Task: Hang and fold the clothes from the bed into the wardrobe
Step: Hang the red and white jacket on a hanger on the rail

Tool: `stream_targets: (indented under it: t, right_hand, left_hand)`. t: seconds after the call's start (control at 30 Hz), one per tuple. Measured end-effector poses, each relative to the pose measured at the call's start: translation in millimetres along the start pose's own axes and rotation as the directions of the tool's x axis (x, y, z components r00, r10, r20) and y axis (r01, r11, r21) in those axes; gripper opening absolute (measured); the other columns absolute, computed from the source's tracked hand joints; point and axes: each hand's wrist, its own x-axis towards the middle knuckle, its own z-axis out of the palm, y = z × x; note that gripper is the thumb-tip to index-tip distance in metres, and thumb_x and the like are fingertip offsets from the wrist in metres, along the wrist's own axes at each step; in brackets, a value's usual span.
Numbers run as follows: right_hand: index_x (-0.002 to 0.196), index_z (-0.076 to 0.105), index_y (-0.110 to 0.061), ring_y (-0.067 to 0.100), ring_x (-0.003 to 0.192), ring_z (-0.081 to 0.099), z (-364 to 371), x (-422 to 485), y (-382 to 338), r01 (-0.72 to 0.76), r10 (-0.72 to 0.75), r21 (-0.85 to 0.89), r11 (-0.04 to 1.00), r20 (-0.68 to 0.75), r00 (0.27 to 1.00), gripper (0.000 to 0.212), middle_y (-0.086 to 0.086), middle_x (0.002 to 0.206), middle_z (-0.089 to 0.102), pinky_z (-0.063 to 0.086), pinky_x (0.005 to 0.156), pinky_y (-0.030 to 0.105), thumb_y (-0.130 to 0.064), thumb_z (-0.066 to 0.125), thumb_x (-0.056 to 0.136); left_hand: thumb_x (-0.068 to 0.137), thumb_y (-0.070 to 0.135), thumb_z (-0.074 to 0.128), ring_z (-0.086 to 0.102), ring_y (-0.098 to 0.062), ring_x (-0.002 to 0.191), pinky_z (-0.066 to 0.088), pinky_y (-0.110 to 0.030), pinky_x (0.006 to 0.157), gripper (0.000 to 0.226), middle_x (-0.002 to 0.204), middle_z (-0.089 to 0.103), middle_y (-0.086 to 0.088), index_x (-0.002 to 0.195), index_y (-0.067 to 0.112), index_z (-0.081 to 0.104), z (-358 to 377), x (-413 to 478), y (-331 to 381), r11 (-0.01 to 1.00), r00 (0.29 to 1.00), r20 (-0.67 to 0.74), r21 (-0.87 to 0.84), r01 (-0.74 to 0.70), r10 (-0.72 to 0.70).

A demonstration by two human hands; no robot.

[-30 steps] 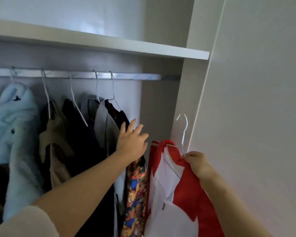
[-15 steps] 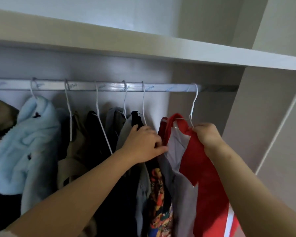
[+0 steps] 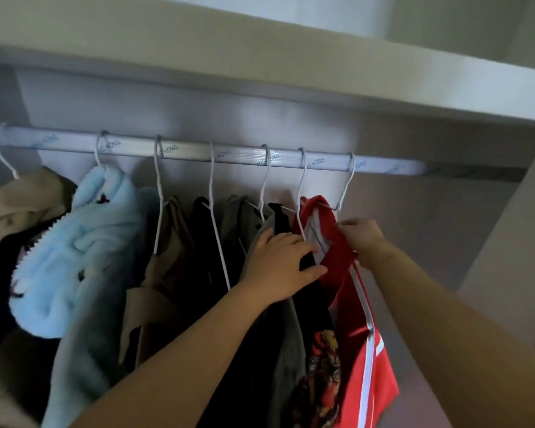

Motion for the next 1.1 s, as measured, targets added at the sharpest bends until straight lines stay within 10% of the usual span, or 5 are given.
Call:
stream_targets:
  t: [0.13,0.6,0.77,0.87,1.1]
  right_hand:
    - [0.099,0.068,-0.003,0.027,0.074,0.059,-1,-4,3,0.034,-0.035,-0.033,0.999,-0.021,0.999,0.018,0.014,0.084,0.062,0.052,0.069,0.036,-0.004,0.054,0.087]
    - [0.093,0.064,-0.01,0.018,0.068,0.055,-47,-124,62,0.092,-0.076,0.074,0.993,-0.188,0.979,0.01,0.003,0.074,0.06,0.045,0.067,0.028,-0.009,0.057,0.086]
    - [0.077,0.058,-0.022,0.02,0.08,0.056,-63,-201,103,0.053,-0.034,0.11,0.992,-0.169,0.985,0.016,-0.003,0.078,0.061,0.043,0.075,0.031,-0.009,0.057,0.087]
    - [0.07,0.057,-0.024,0.022,0.075,0.054,-72,-257,135,-0.041,0.06,0.173,0.984,-0.107,0.992,0.026,0.002,0.076,0.06,0.042,0.07,0.032,-0.003,0.055,0.086]
    - [0.073,0.054,-0.021,0.018,0.071,0.055,-108,-375,196,-0.298,0.323,0.203,0.933,-0.1,0.941,0.024,-0.004,0.074,0.056,0.039,0.056,0.023,-0.005,0.048,0.09]
  left_hand:
    - [0.09,0.05,0.045,0.038,-0.012,0.128,-0.002,-0.028,0.106,0.043,0.132,0.05,0.01,0.128,0.031,0.049,5,-4,5,0.999,0.997,-0.068,-0.02,0.027,-0.029]
    - [0.088,0.019,0.059,0.06,-0.014,0.09,0.044,-0.022,0.081,0.016,0.098,0.067,0.002,0.1,0.016,0.069,14,-72,49,0.885,0.938,-0.225,-0.444,0.141,-0.262]
    - [0.09,0.021,0.057,0.058,0.005,0.079,0.043,-0.005,0.072,0.016,0.083,0.063,0.017,0.081,0.033,0.064,21,-128,82,0.663,0.921,-0.059,-0.712,0.232,-0.385]
    - [0.09,0.022,0.056,0.064,-0.008,0.086,0.047,-0.019,0.082,0.02,0.083,0.065,0.014,0.077,0.036,0.062,34,-168,110,0.515,0.905,0.118,-0.789,0.335,-0.408]
    - [0.091,0.017,0.057,0.061,-0.008,0.066,0.044,-0.011,0.054,0.016,0.075,0.063,0.005,0.077,0.024,0.062,67,-255,169,0.457,0.819,0.485,-0.68,0.573,-0.305]
